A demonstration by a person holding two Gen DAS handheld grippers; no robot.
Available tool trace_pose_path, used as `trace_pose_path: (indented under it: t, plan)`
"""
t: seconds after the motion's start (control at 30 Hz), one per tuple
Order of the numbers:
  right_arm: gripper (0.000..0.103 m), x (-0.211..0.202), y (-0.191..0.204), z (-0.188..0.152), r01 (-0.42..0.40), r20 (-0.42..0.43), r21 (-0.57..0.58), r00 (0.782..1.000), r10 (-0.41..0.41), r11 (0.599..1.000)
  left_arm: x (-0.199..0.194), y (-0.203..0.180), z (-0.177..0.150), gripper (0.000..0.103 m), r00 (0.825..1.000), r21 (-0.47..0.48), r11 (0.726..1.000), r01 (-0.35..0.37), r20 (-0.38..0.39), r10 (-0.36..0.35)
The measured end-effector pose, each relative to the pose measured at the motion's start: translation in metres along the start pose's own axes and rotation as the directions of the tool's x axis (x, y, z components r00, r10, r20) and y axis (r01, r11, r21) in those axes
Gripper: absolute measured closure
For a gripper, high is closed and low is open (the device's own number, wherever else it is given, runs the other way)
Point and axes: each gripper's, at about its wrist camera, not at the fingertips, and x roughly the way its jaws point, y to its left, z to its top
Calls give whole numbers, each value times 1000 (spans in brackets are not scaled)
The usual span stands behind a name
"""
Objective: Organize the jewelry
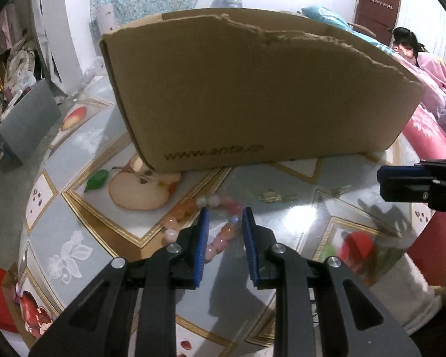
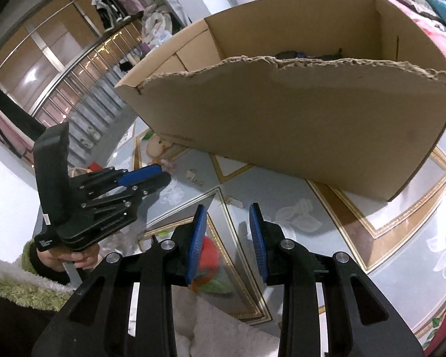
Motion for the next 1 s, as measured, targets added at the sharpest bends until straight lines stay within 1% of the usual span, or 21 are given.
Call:
trace_pose_path:
  t: [0.1, 0.23, 0.27, 0.33, 0.4, 0.43, 0.5, 0.6, 0.67, 0.8, 0.93, 1.0]
  plan:
    - [73, 2, -2, 1, 3, -5, -1, 1000, -3, 1000, 0, 9, -1, 81, 999, -10, 999, -33, -1, 33]
    - [73, 4, -6, 2, 2, -13, 0, 1000, -2, 1000, 0, 30, 1, 81, 998, -66, 996, -66, -1, 66]
    - [73, 3, -6, 2, 0, -14, -1, 1000, 0, 1000, -3, 33, 1, 81, 998, -81, 995, -64, 9, 65]
    - [73, 3, -6, 2, -3, -13, -4, 1000, 2, 1000, -11, 33, 5, 81, 998, -95, 995, -34, 48, 39]
    - [73, 4, -6, 1, -5, -13, -5, 1000, 5, 1000, -17, 29, 8, 81, 997, -80, 997, 12, 74, -6]
    - [73, 5, -6, 1, -6, -14, -5, 1000, 6, 1000, -18, 21, 11, 81, 996, -60, 997, 49, 81, -44]
    - [73, 6, -6, 1, -9, -18, -1, 1000, 9, 1000, -16, 8, 14, 81, 992, -24, 995, 101, 76, -99]
    - [73, 8, -6, 1, -11, -21, 1, 1000, 11, 1000, -7, -7, 18, 81, 989, 30, 990, 134, 53, -136]
    - [73, 7, -5, 1, -10, -20, -1, 1000, 10, 1000, 2, -14, 21, 81, 990, 56, 989, 134, 38, -136]
    - [73, 6, -6, 0, -15, -18, 4, 1000, 15, 1000, 12, -23, 23, 81, 995, 94, 991, 95, 20, -98]
    - [73, 9, -5, 0, -20, -18, 8, 1000, 20, 1000, 20, -32, 25, 81, 996, 118, 989, 88, -3, -88]
    - [73, 11, -5, 1, -22, -19, 10, 1000, 22, 1000, 21, -35, 25, 81, 996, 128, 988, 84, 0, -85]
